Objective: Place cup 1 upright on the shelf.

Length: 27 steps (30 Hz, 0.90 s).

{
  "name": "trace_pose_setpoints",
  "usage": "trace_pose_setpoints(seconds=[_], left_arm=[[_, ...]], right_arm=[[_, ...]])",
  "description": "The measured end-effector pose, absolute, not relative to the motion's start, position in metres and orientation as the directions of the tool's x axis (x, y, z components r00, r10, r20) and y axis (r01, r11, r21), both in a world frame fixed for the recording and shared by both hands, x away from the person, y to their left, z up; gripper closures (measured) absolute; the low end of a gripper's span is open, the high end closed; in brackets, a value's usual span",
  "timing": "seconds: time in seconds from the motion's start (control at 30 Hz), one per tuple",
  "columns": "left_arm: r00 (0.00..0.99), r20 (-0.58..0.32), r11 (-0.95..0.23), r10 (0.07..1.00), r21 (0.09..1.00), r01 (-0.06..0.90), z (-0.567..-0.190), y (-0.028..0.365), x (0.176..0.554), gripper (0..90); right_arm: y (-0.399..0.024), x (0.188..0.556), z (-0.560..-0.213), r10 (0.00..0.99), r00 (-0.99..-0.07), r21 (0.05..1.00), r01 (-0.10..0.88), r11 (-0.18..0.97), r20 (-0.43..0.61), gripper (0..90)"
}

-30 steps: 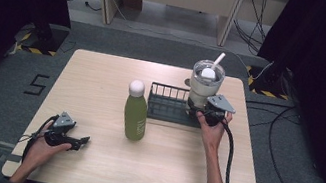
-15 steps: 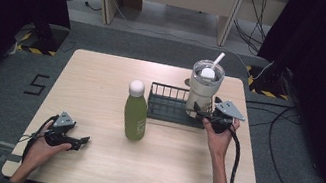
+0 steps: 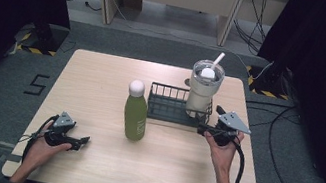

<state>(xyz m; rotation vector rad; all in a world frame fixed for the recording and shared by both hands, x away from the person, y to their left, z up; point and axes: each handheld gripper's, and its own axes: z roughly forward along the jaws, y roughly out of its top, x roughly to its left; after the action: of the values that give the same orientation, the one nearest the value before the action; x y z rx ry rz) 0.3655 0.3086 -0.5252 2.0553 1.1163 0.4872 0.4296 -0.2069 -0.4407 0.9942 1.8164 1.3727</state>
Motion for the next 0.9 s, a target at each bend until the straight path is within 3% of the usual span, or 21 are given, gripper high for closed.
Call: trace_pose_setpoints(seconds=[0.9], left_arm=[[0.550, -0.015, -0.352, 0.835, 0.753, 0.555, -0.525, 0.309, 0.366, 13.5]], right_arm=[[-0.213, 0.372, -0.458, 0.827, -0.557, 0.941, 0.233, 0.247, -0.079, 15.0]])
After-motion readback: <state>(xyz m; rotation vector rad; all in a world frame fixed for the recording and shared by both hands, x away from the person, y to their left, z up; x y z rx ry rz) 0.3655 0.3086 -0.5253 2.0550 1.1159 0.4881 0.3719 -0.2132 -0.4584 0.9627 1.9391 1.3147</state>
